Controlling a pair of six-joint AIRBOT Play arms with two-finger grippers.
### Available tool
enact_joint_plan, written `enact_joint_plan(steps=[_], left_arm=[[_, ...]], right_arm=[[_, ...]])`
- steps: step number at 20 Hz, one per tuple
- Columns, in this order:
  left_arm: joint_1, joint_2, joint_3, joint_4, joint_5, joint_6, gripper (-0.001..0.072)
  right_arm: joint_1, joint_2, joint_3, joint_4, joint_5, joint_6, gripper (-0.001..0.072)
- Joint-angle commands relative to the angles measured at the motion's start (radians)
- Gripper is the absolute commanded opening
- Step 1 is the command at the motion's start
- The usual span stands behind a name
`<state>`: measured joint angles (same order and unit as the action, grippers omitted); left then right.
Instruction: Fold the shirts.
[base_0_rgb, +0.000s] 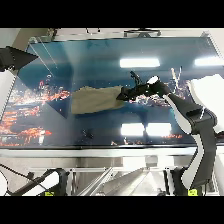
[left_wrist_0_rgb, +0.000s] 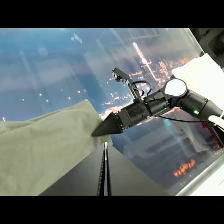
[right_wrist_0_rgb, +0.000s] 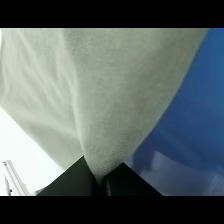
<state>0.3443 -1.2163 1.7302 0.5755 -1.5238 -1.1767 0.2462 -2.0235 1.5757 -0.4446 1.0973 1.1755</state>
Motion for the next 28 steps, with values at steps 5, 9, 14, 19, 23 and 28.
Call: enact_joint_plan(steps=[5,9,14,19,23,28], left_arm=[[0.001,0.000,0.000,0.000,-0.020,-0.001,0.0029],[0.001,0.000,0.000,0.000,-0.023,-0.001,0.0029],[0.001,0.000,-0.001,0.000,-0.051,-0.001,0.0029],[0.001,0.000,-0.001,0.000,-0.051,-0.002,0.0029],[0.001,0.000,-0.001,0.000,-0.066,-0.002,0.0029],[0.001,0.000,-0.001,0.000,-0.074,-0.003,0.0028]], right_arm=[[-0.039,0.122,0.002,0.064,-0.096,-0.024,0.0014],[-0.208,0.244,0.035,0.064,-0.218,0.107,0.0014],[-0.570,0.443,0.093,0.059,-0.152,0.304,0.0014],[-0.912,0.637,0.090,-0.353,0.158,0.608,0.0011],[-1.106,0.818,-0.087,-0.783,0.257,0.657,0.0011],[-1.273,0.963,-0.531,-0.955,0.179,0.653,0.0013]])
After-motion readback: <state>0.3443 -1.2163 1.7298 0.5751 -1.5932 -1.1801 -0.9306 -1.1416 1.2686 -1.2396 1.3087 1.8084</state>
